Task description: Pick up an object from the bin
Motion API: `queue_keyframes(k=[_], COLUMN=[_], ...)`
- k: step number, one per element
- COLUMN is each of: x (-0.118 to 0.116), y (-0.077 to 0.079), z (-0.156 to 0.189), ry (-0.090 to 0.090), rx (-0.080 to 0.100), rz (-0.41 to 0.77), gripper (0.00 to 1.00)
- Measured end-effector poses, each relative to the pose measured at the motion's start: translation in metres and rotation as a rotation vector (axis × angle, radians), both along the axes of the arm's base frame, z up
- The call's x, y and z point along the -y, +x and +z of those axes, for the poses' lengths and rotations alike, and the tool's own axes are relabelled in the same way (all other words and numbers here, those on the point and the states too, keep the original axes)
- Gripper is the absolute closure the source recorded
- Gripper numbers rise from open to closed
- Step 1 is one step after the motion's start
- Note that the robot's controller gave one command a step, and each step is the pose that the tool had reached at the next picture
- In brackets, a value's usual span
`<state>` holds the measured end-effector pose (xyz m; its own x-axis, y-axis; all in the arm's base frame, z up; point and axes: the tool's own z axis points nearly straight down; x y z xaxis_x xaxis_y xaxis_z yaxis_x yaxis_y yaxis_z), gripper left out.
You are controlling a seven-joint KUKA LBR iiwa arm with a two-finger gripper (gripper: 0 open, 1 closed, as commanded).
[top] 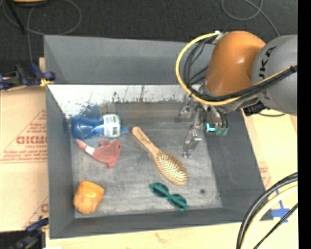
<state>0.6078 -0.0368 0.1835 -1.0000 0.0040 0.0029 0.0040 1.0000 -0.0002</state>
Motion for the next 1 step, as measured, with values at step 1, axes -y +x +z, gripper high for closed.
queue_keyframes(k=[1], x=[0.0002], y=[0.0017], z=[0.0042], ry=[-0.001], rx=[0.007], rz=[0.0], gripper=[0.0])
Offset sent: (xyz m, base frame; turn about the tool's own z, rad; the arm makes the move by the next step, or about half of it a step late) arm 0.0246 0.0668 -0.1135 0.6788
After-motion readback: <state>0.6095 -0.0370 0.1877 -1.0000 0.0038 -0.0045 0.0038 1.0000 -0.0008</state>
